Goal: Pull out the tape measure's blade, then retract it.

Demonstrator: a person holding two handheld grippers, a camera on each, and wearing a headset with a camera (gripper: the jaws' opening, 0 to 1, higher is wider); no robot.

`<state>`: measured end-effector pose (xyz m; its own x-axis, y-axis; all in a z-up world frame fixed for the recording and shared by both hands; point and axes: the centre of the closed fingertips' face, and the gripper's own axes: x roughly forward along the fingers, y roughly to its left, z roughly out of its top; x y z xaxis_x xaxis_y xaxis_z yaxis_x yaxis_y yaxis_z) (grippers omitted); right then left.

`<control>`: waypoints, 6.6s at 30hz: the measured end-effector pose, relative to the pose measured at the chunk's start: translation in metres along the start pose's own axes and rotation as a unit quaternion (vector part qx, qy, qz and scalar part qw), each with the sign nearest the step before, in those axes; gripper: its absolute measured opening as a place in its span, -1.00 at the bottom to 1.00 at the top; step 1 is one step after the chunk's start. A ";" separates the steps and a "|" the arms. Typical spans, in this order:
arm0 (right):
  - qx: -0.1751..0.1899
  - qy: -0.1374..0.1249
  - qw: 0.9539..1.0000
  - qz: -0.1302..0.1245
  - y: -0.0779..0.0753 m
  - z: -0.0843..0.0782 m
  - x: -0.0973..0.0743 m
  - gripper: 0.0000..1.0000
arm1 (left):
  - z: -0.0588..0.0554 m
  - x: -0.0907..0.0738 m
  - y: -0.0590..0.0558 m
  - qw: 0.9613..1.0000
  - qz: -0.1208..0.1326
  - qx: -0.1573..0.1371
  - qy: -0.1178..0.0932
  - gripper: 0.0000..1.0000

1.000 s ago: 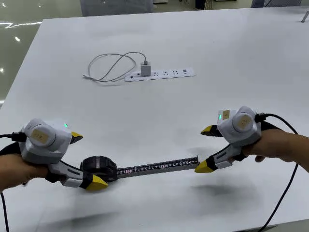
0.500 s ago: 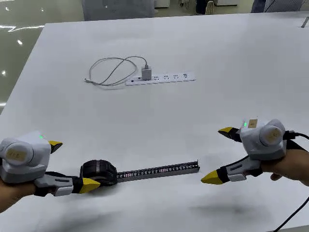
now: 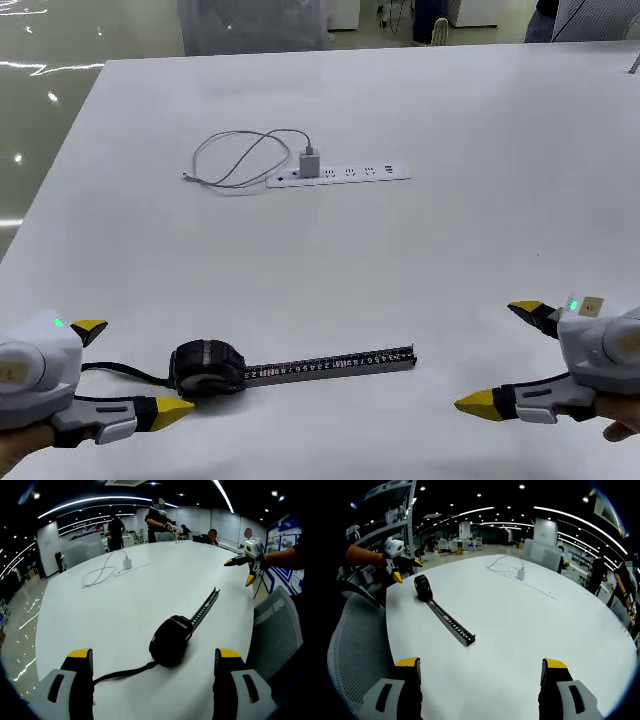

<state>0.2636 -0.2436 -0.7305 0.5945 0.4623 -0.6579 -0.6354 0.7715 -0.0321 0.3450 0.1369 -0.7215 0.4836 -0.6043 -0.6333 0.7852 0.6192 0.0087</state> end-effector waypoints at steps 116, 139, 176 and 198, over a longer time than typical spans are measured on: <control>-0.138 0.110 0.980 0.094 0.007 0.017 0.001 0.98 | 0.015 0.020 -0.029 0.993 0.079 -0.076 -0.032 0.98; -0.191 0.139 0.960 0.151 0.008 0.040 0.024 0.98 | 0.020 0.039 -0.024 0.981 0.138 -0.122 -0.059 0.98; -0.255 0.188 0.927 0.200 0.015 0.020 0.081 0.62 | 0.011 0.063 -0.018 0.965 0.185 -0.167 -0.083 0.98; -0.276 0.187 0.917 0.219 0.023 0.008 0.101 -0.12 | 0.002 0.062 -0.011 0.958 0.204 -0.188 -0.080 0.98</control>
<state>0.3133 -0.1756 -0.7916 0.0767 0.4134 -0.9073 -0.9869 0.1609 -0.0101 0.3674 0.0919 -0.7590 0.7969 -0.3246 -0.5095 0.3387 0.9384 -0.0681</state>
